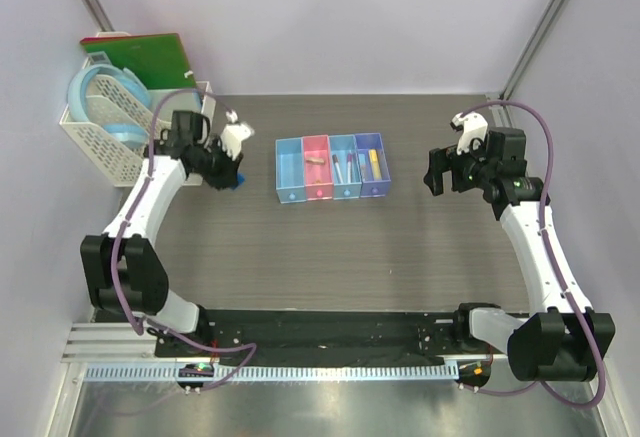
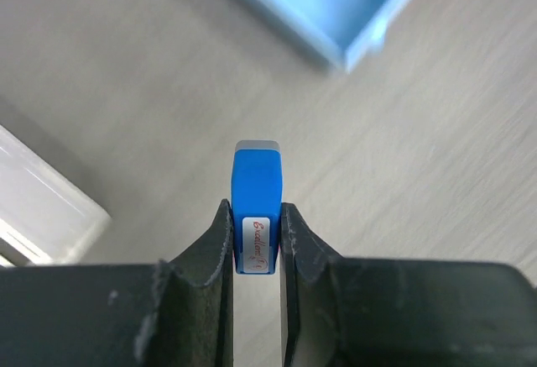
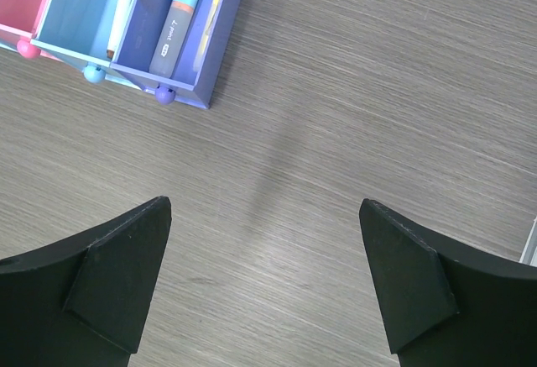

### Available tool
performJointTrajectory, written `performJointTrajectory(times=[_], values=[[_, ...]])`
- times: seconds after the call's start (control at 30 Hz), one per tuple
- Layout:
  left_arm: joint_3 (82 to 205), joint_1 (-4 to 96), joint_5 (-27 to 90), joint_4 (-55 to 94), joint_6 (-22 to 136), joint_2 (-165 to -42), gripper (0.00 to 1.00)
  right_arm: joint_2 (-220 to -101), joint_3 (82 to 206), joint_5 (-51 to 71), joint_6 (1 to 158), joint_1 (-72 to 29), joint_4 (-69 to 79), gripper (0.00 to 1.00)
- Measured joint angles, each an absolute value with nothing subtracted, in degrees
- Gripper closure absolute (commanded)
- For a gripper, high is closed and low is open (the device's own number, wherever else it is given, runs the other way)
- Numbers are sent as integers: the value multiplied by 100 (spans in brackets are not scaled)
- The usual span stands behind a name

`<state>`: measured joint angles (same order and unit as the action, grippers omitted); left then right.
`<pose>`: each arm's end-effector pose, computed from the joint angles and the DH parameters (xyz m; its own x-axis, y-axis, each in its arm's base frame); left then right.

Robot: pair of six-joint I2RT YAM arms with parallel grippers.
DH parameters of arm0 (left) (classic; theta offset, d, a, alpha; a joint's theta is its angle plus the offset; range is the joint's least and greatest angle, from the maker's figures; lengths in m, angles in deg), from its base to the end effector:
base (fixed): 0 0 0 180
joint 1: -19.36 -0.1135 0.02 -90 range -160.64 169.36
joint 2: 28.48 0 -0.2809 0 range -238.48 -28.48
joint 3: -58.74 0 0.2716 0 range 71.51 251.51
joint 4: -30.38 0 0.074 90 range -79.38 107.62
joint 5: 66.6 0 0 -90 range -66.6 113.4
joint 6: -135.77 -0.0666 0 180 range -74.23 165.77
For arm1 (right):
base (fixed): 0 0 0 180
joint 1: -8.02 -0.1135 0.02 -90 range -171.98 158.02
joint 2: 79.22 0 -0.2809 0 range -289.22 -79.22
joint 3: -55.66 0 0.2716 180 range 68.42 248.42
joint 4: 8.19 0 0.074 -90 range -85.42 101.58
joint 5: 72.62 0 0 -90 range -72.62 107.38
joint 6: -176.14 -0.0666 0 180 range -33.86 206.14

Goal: Sort the stationery into containers
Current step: Pick up the stationery from the center of the board, then place the stationery in the storage box.

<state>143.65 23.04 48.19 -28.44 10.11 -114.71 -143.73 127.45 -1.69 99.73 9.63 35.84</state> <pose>0.3375 -0.0497 0.2709 -0.5478 0.5656 -0.6165 0.7211 0.6928 -0.0052 0.2788 0.0139 0.3195 -0.5261 -0.2074 -0.8248 -0.3691 0.9294 0.0017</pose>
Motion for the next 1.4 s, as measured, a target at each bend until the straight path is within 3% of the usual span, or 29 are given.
performJointTrajectory(times=[0.23, 0.53, 1.17, 1.3, 1.4], values=[[16408, 2787, 5239, -2501, 2102, -12398, 100, -14378, 12734, -36, 9949, 963, 3541, 0], [17682, 3860, 4603, -2490, 2310, -14282, 100, -14459, 12657, 89, 9947, 963, 3499, 0], [17787, 4107, 3648, -2608, 1958, -14901, 100, -14500, 12627, 120, 9947, 963, 3477, 0], [17750, 4190, 3521, -2595, 1914, -15023, 87, -14500, 12624, 117, 9947, 963, 3477, 0], [17744, 4228, 3453, -2595, 1875, -15095, 86, -14500, 12624, 117, 9947, 963, 3477, 0]])
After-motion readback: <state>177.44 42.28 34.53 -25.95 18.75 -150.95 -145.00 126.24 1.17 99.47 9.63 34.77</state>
